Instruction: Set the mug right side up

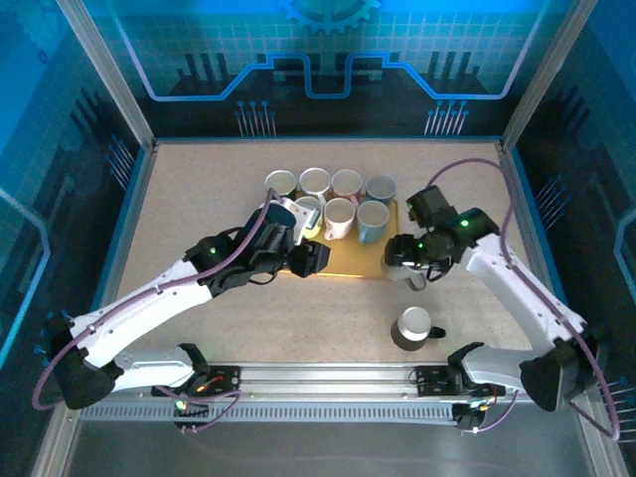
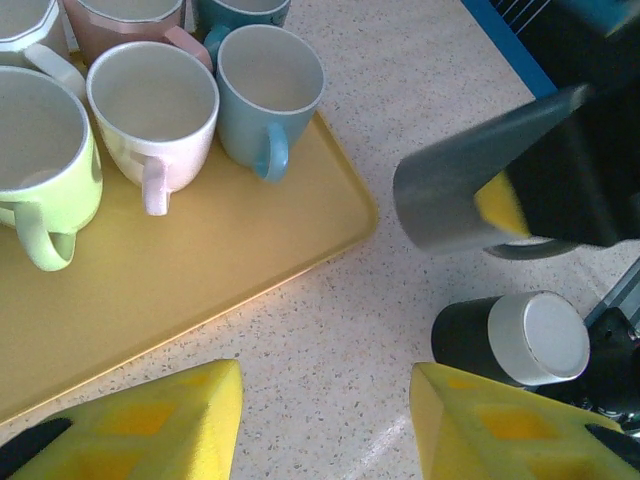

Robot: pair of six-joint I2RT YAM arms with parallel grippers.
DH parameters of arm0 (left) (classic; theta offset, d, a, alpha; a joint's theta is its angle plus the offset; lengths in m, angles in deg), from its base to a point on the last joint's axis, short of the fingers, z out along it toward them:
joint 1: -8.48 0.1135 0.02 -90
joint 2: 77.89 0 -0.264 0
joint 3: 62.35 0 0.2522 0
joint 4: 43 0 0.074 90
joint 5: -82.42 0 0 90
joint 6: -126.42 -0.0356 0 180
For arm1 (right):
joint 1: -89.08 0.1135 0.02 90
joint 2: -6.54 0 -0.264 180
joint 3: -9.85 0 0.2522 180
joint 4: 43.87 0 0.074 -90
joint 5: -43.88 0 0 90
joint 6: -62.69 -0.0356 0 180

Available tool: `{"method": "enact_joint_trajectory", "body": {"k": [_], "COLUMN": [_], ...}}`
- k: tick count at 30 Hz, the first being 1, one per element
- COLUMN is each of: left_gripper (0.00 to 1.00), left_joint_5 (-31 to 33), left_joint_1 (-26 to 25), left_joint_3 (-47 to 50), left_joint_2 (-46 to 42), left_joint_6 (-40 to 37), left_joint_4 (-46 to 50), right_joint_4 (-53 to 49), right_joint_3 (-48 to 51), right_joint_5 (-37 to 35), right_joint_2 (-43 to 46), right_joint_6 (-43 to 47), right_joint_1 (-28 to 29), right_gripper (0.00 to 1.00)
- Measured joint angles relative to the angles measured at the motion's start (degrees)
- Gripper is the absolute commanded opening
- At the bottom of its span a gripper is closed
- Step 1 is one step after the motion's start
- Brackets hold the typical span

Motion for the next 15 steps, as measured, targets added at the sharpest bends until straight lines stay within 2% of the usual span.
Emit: {"method": "enact_joint_trajectory", "body": {"k": [5,9,13,15], "left_gripper": [0.51,0.55,0.76,0.8], "left_joint_5": [-0.35,-3.45,-12.11,-16.96], "left_joint_1": [0.13,1.27,4.96,6.93], "left_joint_3": [0.09,0.44,6.27,10.71], "left_joint_2": [0.0,-0.2,-4.15,-6.95], "left_joint_6": [0.46,1.77,6.32,9.42], "left_joint_4": [-0.37,-1.33,-8.98,-15.02], "right_joint_4": [0.87,2.95,9.97,14.38], "right_joint_3": [-1.46,-2.23,-3.67,-3.69], "right_joint_5": [5.09,10.91,16.87,19.58], "right_joint_2": [5.05,7.04,7.63,8.26], "right_joint_6": [-4.24,-8.33,-13.57,-16.37], "right_joint_1": [-0.68,-0.68,-0.83,-1.38], "right_gripper": [0.4,0.38,0.33,0.32]}}
